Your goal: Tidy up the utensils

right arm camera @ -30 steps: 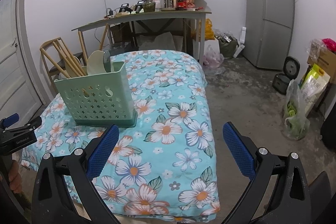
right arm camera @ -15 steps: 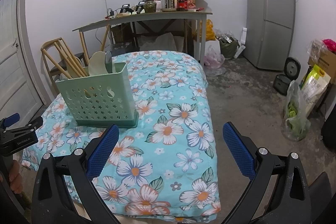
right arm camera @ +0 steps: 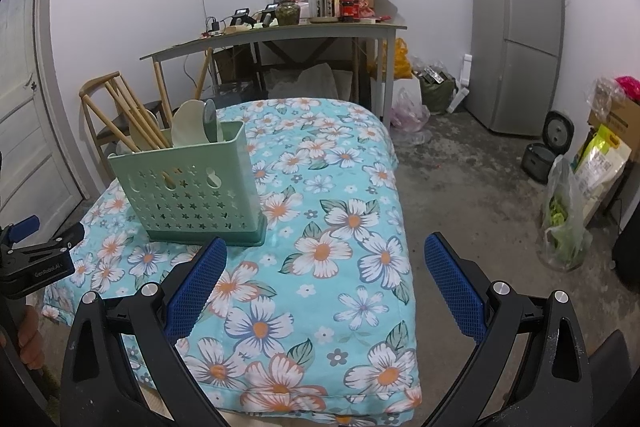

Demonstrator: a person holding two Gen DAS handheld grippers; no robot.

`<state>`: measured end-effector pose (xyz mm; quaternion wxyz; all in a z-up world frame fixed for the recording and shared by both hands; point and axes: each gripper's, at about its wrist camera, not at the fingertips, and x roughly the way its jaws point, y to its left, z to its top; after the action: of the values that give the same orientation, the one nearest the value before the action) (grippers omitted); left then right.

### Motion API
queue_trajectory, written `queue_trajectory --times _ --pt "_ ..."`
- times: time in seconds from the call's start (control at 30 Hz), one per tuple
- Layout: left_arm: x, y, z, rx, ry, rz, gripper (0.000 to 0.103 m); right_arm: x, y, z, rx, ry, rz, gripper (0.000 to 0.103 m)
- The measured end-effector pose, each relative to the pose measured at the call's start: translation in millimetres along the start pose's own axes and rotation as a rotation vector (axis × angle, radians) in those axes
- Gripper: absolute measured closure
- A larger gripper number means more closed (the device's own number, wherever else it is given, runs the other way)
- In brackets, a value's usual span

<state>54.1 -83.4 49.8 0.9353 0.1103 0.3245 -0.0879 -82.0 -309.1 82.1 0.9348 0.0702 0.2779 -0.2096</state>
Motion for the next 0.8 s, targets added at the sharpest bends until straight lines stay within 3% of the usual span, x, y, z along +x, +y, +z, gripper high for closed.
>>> queue_trajectory --times 0.8 --pt "0.9 0.7 0.4 0.000 0.003 -0.003 0.006 1.8 -0.3 1.8 -0.004 -0.002 0.013 0.008"
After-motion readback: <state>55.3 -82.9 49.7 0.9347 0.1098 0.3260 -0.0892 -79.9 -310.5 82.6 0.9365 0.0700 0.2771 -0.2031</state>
